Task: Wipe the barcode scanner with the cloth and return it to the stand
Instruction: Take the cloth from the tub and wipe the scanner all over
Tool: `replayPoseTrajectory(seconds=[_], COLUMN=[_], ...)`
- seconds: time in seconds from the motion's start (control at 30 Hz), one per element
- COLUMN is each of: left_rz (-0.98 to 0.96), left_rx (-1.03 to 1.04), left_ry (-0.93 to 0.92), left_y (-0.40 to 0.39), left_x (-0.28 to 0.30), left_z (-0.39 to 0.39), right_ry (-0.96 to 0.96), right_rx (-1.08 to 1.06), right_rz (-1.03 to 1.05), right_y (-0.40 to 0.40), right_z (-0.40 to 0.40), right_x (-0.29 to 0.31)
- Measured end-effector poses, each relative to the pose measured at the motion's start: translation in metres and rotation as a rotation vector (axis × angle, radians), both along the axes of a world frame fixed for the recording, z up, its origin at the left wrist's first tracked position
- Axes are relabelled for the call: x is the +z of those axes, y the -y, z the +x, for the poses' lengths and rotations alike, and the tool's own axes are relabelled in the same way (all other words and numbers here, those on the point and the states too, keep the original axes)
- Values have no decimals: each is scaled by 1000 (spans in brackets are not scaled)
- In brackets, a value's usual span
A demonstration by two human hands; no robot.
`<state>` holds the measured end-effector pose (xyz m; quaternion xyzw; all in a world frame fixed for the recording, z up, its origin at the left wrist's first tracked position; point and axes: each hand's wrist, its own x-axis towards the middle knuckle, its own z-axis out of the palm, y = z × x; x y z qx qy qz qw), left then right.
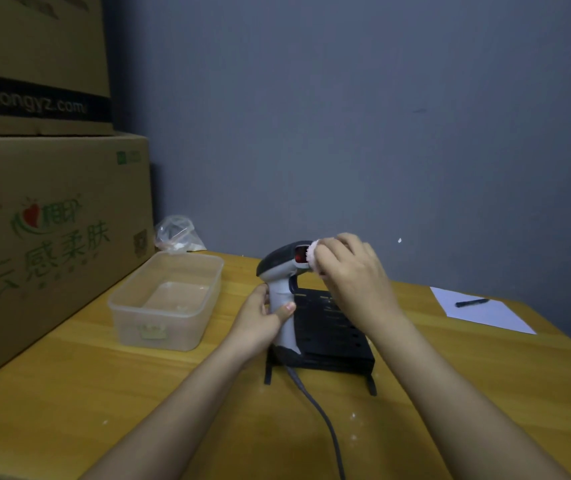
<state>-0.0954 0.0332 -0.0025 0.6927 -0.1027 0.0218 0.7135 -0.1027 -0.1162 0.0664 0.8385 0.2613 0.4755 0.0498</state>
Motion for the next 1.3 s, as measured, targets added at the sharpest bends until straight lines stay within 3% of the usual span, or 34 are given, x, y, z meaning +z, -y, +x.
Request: replayPoseTrajectory(seconds=[0.1, 0.2, 0.27, 0.37, 0.47, 0.53, 0.6, 0.67, 0.73, 0.83, 0.9, 1.0, 1.1, 1.2, 1.3], left_rz=[13, 69, 114, 149, 174, 162, 164, 139, 62, 12, -14, 19, 33, 48, 33], left_rx=[32, 58, 65, 53, 62, 62, 57, 47, 18, 12, 28, 34, 27, 12, 14], left_ry=[25, 55, 64, 60, 77, 85, 82, 74, 60, 29, 3, 9, 7, 26, 47], left_y=[-1, -4, -7, -7, -5, -3, -1, 1, 0, -3, -2, -2, -4, -4, -3], left_x=[0, 1, 2, 2, 5, 7, 7, 5, 3, 2, 2, 6, 4, 5, 4], left_z=[3, 5, 5, 3, 2, 3, 3, 2, 0, 0, 0, 1, 1, -1, -3], right_ry=[24, -103, -244, -625, -765, -689, -476, -264, -176, -265, -310, -344, -334, -272, -278], right_rx=[-109, -24, 34, 98, 296, 351, 349, 318, 194, 54, 91, 216, 116, 176, 104], right_rz=[-168, -170, -30, 332, 632, 731, 755, 655, 506, 340, 279, 424, 534, 507, 463], right_y=[-7, -9, -5, 2, 1, -7, -14, -14, -6, -1, -8, -12, 1, -5, -2], right_z=[5, 2, -4, -12, -16, -18, -17, -14, -9, -12, -16, -13, -8, -13, -9], right_x=[13, 24, 29, 38, 46, 42, 31, 17, 10, 21, 29, 28, 19, 17, 19])
